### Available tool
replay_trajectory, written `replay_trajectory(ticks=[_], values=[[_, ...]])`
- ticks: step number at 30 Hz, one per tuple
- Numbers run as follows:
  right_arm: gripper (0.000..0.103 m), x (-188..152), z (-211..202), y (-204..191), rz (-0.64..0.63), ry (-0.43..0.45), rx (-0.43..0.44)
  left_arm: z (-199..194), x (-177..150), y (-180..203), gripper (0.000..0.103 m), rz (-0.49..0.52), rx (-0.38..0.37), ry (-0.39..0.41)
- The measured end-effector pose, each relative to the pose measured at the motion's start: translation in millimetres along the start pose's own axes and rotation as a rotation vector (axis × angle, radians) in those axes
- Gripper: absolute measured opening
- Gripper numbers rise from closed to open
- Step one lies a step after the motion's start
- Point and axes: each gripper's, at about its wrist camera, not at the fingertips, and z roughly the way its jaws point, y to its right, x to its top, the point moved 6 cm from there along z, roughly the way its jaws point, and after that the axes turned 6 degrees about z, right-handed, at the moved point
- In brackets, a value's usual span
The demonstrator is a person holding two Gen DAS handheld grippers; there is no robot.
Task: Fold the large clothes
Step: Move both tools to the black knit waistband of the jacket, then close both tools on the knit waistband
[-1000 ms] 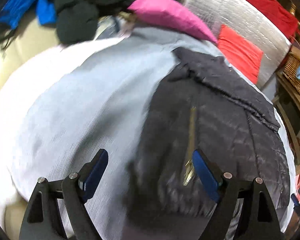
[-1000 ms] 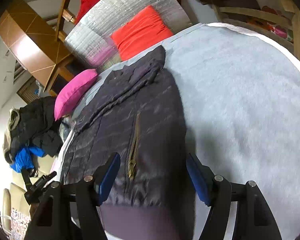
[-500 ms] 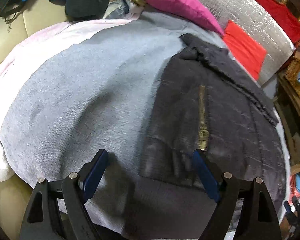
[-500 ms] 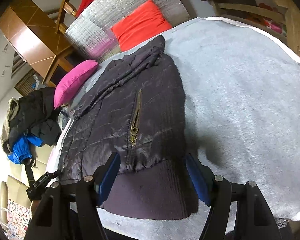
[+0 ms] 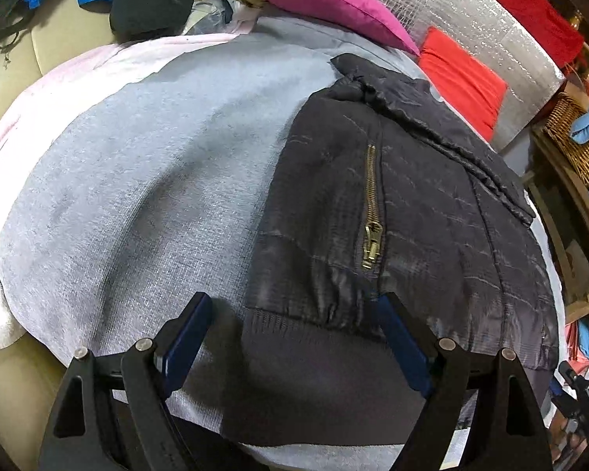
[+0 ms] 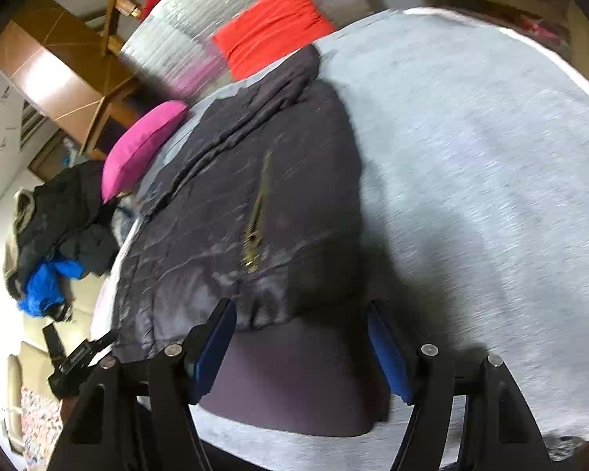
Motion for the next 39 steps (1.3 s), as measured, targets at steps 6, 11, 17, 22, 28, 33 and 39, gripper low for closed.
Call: replay_trajectory(ticks=[6,11,17,22,28,33,39], values=[[0.072,-1,10,9,0.034,-0.018,-0.007,10,-7,0,0.086,0.017,0.007,-0.020],[0.049,-3,11,1,-0.038,-0.020,-0.048,11,-7,3,0.086,0.028,0.029,-0.017],[0.037,0,14,9,-0.020,-0.026,-0.077,11,-8,5,0.086,0.038,0.049,-0.016],[0.059,0,17,5,-0.021,-0.028,-0.055,10,-10,5,0.086,0.045,0.049,-0.016],[0.036,-2,22,-2,-0.109,-0.041,-0.142,8,-12,5,0.086,0.058,0.057,-0.017],[0.015,-1,19,-4,-0.135,-0.046,-0.169,4,-12,12,0.046,0.108,0.090,-0.025],[0.009,4,3,-17,-0.127,-0.037,-0.104,-11,-11,10,0.014,0.103,0.044,-0.014]])
